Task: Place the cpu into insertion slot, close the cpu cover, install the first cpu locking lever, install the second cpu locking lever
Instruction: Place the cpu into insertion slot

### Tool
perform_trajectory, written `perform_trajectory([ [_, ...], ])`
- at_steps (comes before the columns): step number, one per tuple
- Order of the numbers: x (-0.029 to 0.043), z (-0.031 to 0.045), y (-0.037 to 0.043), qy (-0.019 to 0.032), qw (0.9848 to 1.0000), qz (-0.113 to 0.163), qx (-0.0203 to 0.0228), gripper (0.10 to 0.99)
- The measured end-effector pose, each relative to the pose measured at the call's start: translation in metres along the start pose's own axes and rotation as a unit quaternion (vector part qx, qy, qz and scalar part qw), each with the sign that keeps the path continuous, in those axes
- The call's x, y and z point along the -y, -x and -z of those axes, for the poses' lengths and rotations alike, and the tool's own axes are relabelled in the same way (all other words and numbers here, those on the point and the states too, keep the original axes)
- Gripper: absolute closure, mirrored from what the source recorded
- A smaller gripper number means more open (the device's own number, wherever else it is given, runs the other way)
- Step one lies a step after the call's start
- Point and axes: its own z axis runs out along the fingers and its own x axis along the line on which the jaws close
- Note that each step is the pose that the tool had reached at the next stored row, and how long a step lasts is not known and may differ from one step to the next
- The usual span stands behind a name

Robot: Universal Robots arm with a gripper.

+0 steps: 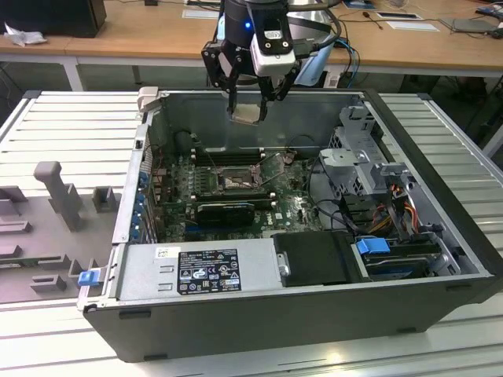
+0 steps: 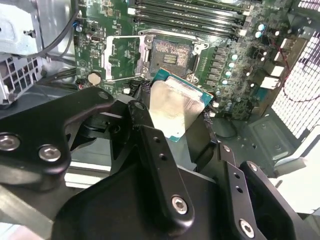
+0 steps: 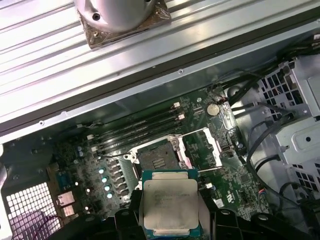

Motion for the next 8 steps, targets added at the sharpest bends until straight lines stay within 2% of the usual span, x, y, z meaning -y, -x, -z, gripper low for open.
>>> perform_trajectory([
  [4,0.0,-0.0002,0.0,0.0002,0.9996,-0.027,0.0025,0.557],
  [8,0.0,-0.0004,0.0,0.0008,0.9983,-0.057,0.0052,0.557],
])
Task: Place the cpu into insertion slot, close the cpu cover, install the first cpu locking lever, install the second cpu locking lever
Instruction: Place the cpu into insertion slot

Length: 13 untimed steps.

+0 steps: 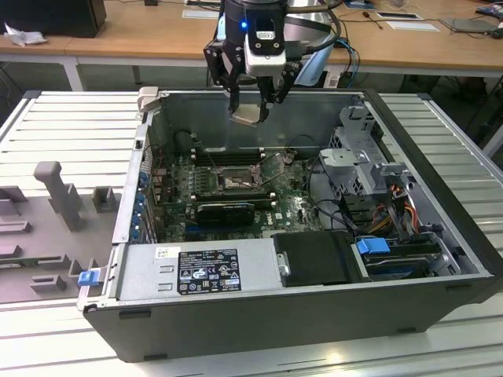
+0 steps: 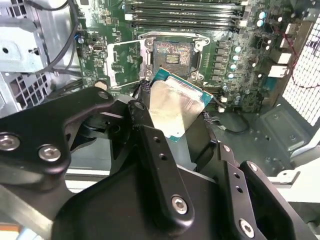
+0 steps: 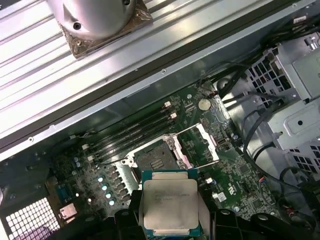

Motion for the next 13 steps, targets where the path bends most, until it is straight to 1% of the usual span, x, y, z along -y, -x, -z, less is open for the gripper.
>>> perform_trajectory([
  [2,0.0,0.0,0.0,0.0002,1.0,-0.01,0.0008,0.557],
  [4,0.0,-0.0001,0.0,0.0006,0.9995,-0.03,0.0026,0.557],
  [5,0.0,-0.0001,0.0,0.0007,0.9994,-0.034,0.003,0.557],
  [13,0.0001,-0.0015,0.0,0.0003,0.9992,-0.041,0.0036,0.557],
])
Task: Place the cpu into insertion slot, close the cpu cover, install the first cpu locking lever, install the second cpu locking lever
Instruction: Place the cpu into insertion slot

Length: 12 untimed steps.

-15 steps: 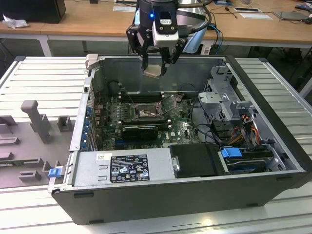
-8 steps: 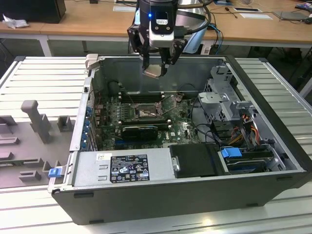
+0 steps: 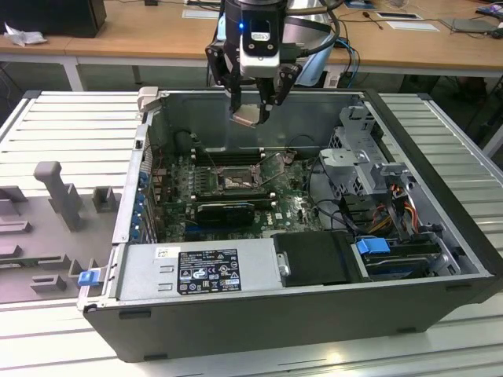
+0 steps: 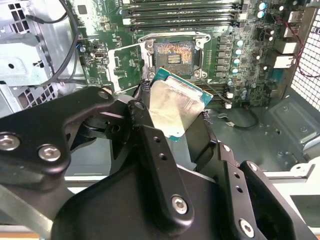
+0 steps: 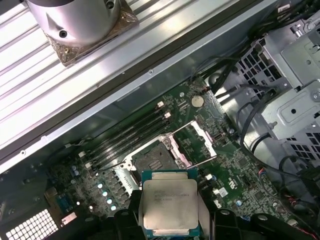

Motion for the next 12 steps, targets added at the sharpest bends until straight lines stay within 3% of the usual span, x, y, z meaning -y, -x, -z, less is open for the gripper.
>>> perform_trajectory([
  [12,0.0,-0.0003,0.0,0.0014,0.9981,-0.062,0.0054,0.557],
])
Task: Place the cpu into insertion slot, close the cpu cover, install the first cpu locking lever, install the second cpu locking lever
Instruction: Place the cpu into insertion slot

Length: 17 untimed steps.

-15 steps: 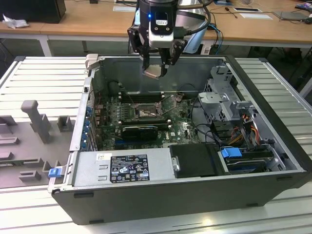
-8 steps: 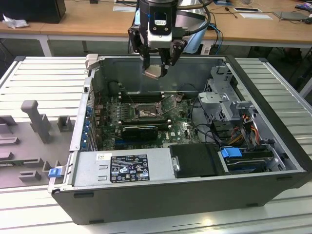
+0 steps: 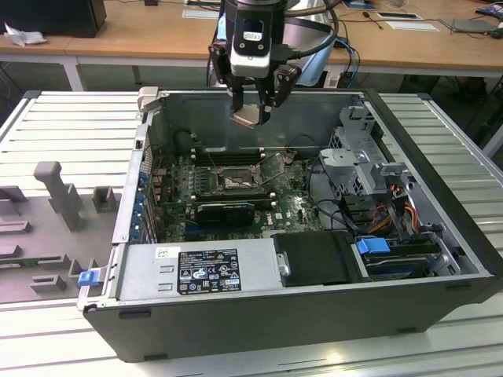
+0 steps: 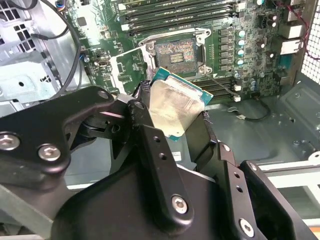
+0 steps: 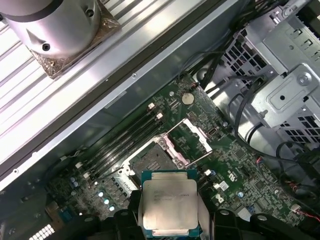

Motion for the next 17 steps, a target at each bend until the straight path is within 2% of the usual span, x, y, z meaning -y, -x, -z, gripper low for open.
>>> perform_trajectory([
  [9,0.0,-0.0002,0.0,0.0008,0.9993,-0.038,0.0033,0.557],
  [13,0.0,-0.0003,0.0,0.0012,0.9981,-0.061,0.0053,0.557],
  [17,0.0001,-0.0008,0.0,0.002,0.9943,-0.106,0.0092,0.557],
])
